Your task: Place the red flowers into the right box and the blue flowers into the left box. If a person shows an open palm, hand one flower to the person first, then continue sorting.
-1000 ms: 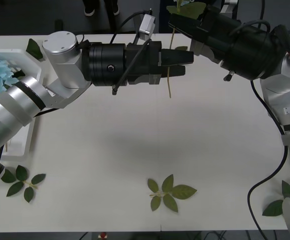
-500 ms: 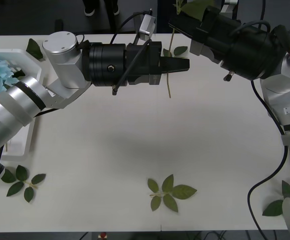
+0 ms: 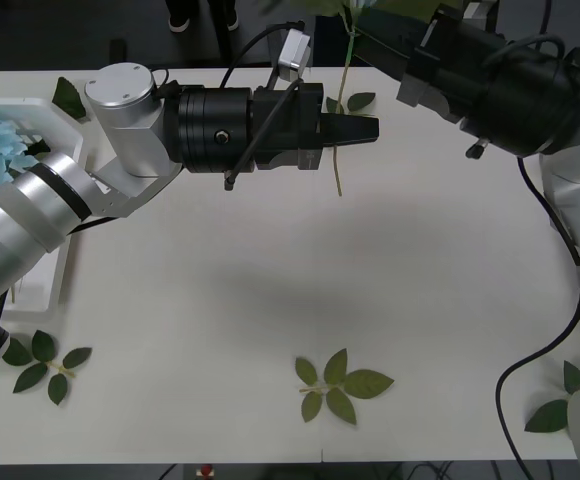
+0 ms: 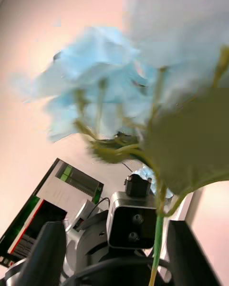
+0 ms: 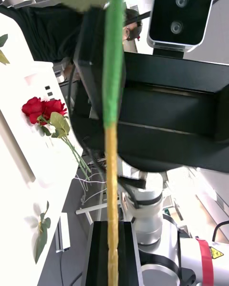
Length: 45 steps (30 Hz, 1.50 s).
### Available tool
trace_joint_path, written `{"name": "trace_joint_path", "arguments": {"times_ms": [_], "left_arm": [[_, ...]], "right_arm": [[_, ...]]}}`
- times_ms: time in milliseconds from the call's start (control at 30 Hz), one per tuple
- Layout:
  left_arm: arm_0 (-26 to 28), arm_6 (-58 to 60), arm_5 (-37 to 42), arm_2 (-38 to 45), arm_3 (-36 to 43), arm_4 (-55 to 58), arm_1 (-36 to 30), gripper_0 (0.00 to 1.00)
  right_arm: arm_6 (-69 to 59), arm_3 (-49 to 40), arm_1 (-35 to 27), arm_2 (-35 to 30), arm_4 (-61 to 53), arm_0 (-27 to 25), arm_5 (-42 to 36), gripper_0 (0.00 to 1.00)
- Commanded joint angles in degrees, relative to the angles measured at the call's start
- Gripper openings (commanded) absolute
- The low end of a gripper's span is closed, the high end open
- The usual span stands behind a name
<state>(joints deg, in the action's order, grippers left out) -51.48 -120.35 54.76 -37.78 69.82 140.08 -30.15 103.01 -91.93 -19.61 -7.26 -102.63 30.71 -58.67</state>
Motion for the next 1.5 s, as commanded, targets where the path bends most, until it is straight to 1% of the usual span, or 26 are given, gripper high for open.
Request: {"name": "trace_joint_path", "arguments": {"times_ms": [33, 200, 300, 400, 467, 600, 700, 800, 933, 967, 1000, 1133, 1200, 1300, 1333, 1367, 1433, 1500], "left_arm": [[-2.39, -0.33, 0.00, 0.52, 0.41, 0.28, -1.14, 0.00], [-2.31, -0.24, 0.18, 0.34, 0.41, 0.19, -1.58, 0.00], [-2.39, -0.24, 0.09, -0.01, 0.41, 0.19, -1.84, 0.00], [-2.31, -0.15, 0.09, -0.01, 0.32, -0.42, -2.10, 0.00], [-2.31, 0.02, 0.09, -0.01, -0.12, -2.71, -2.54, 0.00], [-2.31, 0.55, 0.18, -1.06, -1.62, -7.98, -4.48, 0.00], [-2.39, 0.90, 0.00, -4.23, -2.41, -11.85, -7.90, 0.00], [-2.48, 1.08, -0.35, -7.39, -2.32, -14.66, -11.86, 0.00], [-3.36, 1.08, -0.35, -12.05, -2.05, -17.47, -18.36, 0.00], [-3.98, 1.17, -0.26, -13.54, -2.05, -18.70, -21.00, 0.00], [-4.24, 1.17, -0.35, -13.90, -2.05, -19.32, -22.14, 0.00], [-6.70, 2.13, 0.09, -16.88, -2.14, -21.34, -30.84, 0.00], [-7.76, 3.10, 0.09, -17.94, -2.32, -21.25, -34.18, 0.00], [-8.72, 7.14, 1.93, -18.64, -3.64, -21.69, -39.81, 0.00], [-8.90, 7.67, 2.55, -18.55, -3.99, -21.96, -40.78, 0.00], [-9.07, 8.37, 3.25, -18.55, -4.69, -22.22, -42.27, 0.00], [-9.07, 8.81, 4.39, -18.55, -6.19, -23.01, -45.79, 0.00], [-9.07, 8.81, 6.15, -18.64, -8.21, -23.54, -47.81, 0.00]], "right_arm": [[0.35, -1.24, -0.08, -6.45, 1.29, 0.23, -6.64, 0.65], [-3.43, -1.24, -1.48, -14.63, 2.79, 0.32, -17.80, 0.65], [-5.36, -1.24, -2.63, -18.06, 3.40, 0.32, -22.63, 0.65], [-6.50, -1.68, -4.30, -20.43, 5.42, 0.32, -25.27, 0.65], [-7.12, -2.47, -5.88, -21.04, 8.15, 0.32, -25.53, 0.65], [-9.14, -4.31, -8.69, -19.99, 13.69, 0.40, -24.13, 0.65], [-13.80, -7.65, -11.24, -17.00, 20.36, 0.40, -20.79, 0.65], [-17.49, -10.20, -11.85, -14.63, 28.45, 1.02, -19.73, 0.65], [-21.44, -12.66, -11.85, -11.55, 39.53, 2.78, -20.08, 0.65], [-22.85, -13.54, -11.85, -10.15, 44.18, 3.30, -20.70, 0.65], [-23.29, -13.98, -11.77, -9.53, 45.94, 3.48, -20.88, 0.65], [-25.93, -14.60, -11.77, -4.87, 54.11, 4.53, -23.07, 0.65], [-26.37, -13.37, -11.50, -3.47, 54.11, 4.53, -23.25, 0.65], [-25.84, -7.39, -10.71, -3.73, 45.59, 4.53, -21.75, 0.65], [-25.49, -6.25, -10.71, -3.73, 43.92, 4.53, -21.49, 0.65], [-23.64, -4.84, -10.71, -3.82, 41.72, 4.53, -21.14, 0.65], [-14.41, -3.00, -10.80, -4.70, 38.65, 4.53, -20.96, 0.65], [-8.35, -1.41, -10.89, -5.66, 34.78, 4.45, -20.96, 0.65]]}}
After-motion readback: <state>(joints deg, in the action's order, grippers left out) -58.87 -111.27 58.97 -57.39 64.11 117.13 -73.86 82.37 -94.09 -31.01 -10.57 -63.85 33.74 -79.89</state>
